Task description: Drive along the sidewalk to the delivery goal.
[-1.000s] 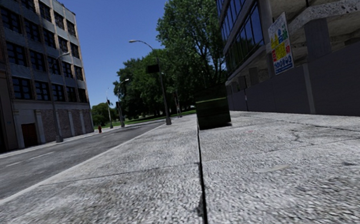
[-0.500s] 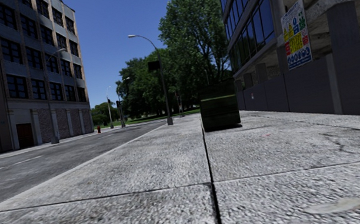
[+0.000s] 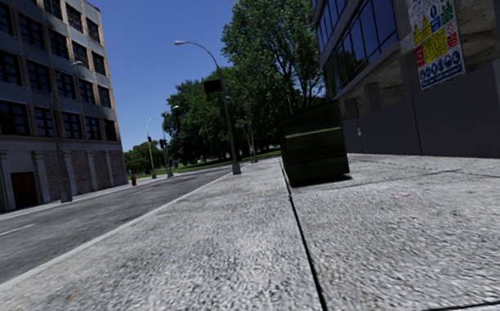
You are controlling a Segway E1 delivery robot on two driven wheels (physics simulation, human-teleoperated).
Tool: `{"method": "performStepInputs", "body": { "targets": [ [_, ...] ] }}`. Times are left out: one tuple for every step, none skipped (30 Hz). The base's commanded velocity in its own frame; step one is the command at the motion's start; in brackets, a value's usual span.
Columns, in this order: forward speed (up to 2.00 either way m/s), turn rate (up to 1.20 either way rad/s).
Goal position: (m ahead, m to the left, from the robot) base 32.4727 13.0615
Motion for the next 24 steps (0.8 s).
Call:
{"method": "performStepInputs", "body": {
  "targets": [
    [2.00, 0.00],
    [2.00, 0.00],
    [2.00, 0.00],
    [2.00, 0.00],
    [2.00, 0.00],
    [2.00, 0.00],
    [2.00, 0.00],
    [2.00, 0.00],
    [2.00, 0.00],
    [2.00, 0.00],
    [2.00, 0.00],
    [2.00, 0.00],
    [2.00, 0.00],
    [2.00, 0.00],
    [2.00, 0.00],
    [2.00, 0.00],
    [2.00, 0.00],
    [2.00, 0.00],
    [2.00, 0.00],
    [2.00, 0.00],
    [2.00, 0.00],
    [2.00, 0.00],
    [2.00, 0.00],
    [2.00, 0.00]
  ]
}}
